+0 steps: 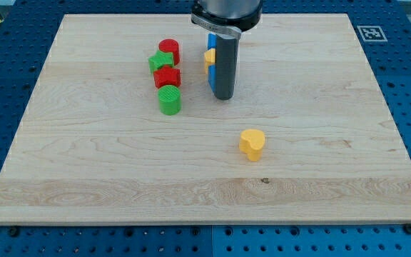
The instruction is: Move the yellow heart left and up a bit
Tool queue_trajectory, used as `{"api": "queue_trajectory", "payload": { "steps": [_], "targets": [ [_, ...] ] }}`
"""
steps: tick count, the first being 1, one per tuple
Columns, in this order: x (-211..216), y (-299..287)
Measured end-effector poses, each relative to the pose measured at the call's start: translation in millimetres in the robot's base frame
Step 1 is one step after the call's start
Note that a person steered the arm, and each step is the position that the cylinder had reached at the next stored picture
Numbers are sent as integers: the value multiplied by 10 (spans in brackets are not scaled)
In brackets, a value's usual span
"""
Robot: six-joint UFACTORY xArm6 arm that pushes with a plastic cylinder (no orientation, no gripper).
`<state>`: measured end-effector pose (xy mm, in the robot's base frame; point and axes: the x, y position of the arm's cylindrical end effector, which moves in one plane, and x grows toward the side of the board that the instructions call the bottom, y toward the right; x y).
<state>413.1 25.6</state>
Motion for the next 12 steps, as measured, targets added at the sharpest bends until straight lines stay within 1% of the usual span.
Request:
{"api": "queue_trajectory", "payload": {
  "steps": [1,2,3,5,7,10,12],
  "targets": [
    [194,302],
    [664,1035],
    [964,1394],
    [1505,1309],
    [1448,1004],
    [1030,568],
    [1009,482]
  ]
}}
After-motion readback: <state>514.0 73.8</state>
